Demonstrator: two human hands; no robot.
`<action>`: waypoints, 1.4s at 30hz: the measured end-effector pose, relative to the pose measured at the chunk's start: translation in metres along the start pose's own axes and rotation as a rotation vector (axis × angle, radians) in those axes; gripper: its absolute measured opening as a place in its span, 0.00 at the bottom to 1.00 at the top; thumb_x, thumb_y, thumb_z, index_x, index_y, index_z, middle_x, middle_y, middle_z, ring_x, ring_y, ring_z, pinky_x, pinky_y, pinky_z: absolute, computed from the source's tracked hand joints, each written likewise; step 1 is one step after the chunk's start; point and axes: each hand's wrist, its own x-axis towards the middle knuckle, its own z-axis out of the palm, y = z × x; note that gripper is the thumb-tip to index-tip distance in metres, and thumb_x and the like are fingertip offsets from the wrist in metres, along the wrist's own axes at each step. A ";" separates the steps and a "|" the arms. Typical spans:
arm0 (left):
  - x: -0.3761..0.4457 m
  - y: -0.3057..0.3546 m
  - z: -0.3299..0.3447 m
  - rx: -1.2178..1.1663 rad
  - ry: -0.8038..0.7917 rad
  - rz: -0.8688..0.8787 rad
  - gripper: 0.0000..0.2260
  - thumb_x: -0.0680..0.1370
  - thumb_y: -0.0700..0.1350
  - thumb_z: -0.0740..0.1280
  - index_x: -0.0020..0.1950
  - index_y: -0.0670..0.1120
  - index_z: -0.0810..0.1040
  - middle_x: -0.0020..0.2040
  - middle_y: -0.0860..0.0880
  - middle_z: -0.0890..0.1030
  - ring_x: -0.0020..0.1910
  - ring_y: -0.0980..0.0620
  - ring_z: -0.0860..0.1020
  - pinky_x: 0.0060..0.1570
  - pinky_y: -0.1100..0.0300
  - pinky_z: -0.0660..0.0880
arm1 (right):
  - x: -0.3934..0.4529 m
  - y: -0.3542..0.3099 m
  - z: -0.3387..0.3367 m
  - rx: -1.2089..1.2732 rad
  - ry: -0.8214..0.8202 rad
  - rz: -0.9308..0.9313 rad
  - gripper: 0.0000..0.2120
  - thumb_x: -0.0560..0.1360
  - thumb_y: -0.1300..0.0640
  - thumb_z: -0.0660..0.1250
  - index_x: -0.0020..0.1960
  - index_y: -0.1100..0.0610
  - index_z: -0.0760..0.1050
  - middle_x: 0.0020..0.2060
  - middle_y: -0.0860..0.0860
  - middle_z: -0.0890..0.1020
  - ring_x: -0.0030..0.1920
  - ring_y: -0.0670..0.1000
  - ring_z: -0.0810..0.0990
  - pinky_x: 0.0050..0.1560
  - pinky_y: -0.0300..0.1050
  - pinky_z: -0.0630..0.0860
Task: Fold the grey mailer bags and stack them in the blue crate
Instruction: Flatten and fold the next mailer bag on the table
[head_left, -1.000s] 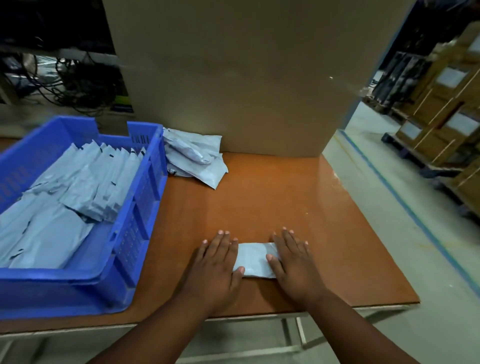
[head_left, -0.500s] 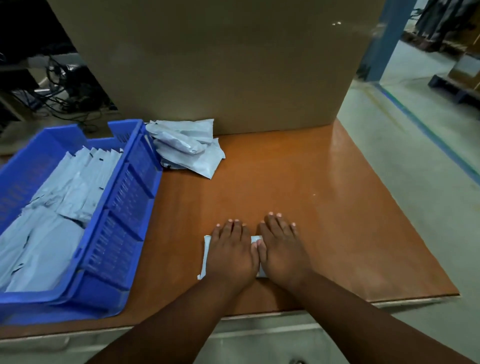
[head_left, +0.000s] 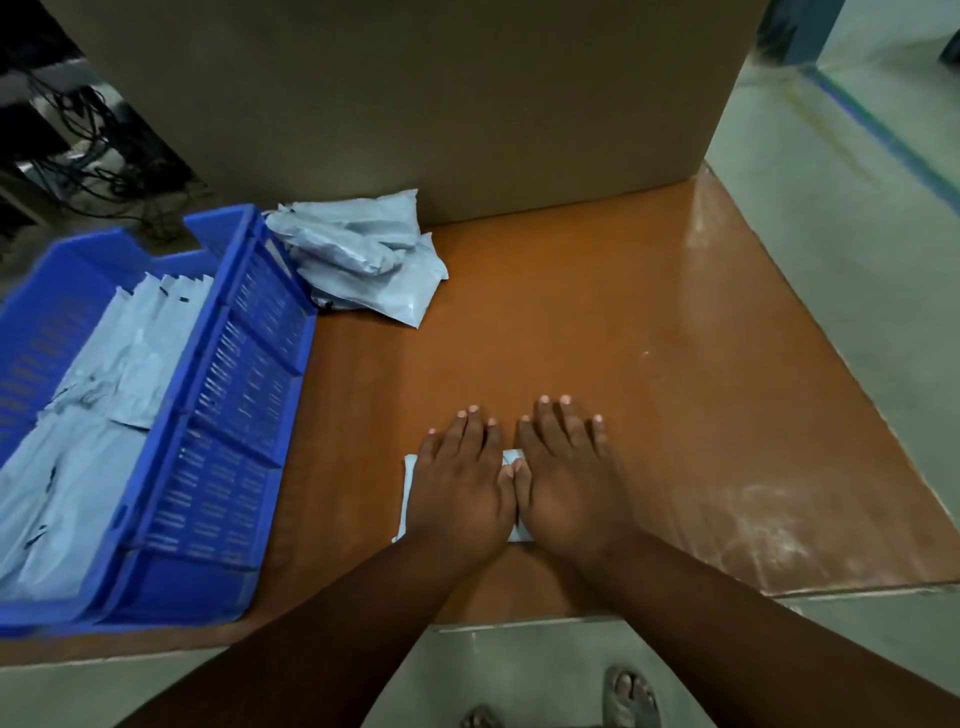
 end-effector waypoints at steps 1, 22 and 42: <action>0.000 0.000 -0.001 -0.012 -0.007 -0.008 0.28 0.85 0.56 0.49 0.81 0.45 0.70 0.82 0.43 0.67 0.82 0.44 0.64 0.78 0.40 0.62 | 0.000 -0.001 -0.001 0.001 -0.002 0.004 0.32 0.84 0.43 0.42 0.84 0.53 0.60 0.85 0.56 0.56 0.85 0.60 0.48 0.82 0.67 0.48; -0.037 -0.059 0.005 -0.243 0.056 -0.178 0.31 0.84 0.57 0.46 0.83 0.44 0.65 0.84 0.43 0.62 0.85 0.47 0.56 0.83 0.44 0.54 | 0.014 -0.049 0.002 -0.169 0.013 -0.127 0.32 0.84 0.36 0.48 0.77 0.53 0.73 0.80 0.57 0.69 0.82 0.60 0.62 0.80 0.71 0.50; -0.044 -0.060 -0.006 -0.218 0.013 -0.199 0.33 0.83 0.59 0.42 0.85 0.48 0.60 0.87 0.46 0.55 0.86 0.50 0.48 0.84 0.48 0.45 | 0.012 -0.054 -0.005 -0.120 -0.071 -0.102 0.35 0.83 0.31 0.42 0.83 0.47 0.63 0.84 0.55 0.61 0.84 0.58 0.58 0.80 0.68 0.53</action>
